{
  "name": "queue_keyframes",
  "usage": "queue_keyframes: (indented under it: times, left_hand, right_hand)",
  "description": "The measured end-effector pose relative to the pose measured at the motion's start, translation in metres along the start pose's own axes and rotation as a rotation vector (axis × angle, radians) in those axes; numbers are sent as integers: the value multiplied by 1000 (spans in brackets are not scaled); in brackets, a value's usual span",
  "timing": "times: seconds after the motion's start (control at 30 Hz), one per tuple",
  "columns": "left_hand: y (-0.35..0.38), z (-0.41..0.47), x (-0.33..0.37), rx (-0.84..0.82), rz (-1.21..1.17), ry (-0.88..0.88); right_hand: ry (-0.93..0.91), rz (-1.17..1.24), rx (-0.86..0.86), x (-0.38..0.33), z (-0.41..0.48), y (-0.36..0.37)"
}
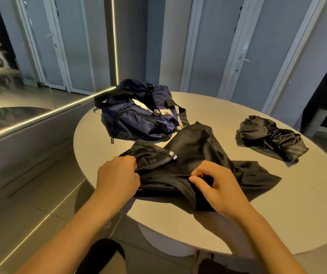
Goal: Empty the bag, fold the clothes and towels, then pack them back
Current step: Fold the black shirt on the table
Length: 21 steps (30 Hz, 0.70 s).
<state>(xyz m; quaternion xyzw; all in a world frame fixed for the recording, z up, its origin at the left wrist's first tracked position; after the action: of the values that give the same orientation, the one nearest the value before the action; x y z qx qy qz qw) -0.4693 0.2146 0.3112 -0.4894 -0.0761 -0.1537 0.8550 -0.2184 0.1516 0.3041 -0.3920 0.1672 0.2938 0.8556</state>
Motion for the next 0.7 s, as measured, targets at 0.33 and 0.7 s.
queue_keyframes:
  times: [0.33,0.7]
  left_hand:
    - [-8,-9,11,86,-1536,-911]
    - [-9,-39,-51,492,-1171,-1049]
  right_hand:
    - [-110,-167,-12,17,-44,-11]
    - [-18,-91,-88,13,-44,10]
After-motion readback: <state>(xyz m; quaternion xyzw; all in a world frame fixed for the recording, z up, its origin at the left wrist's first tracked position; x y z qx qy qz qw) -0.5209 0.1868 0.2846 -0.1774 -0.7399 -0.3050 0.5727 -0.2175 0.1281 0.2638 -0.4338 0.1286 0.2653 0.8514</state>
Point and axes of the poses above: each hand's wrist, its own z-axis towards the middle knuckle, its own y-axis out of the palm, x = y × z, the point moved 1 cm from there along z, towards the middle knuckle, and after that the axes turned 15 degrees about x, right-handed, at the moved point
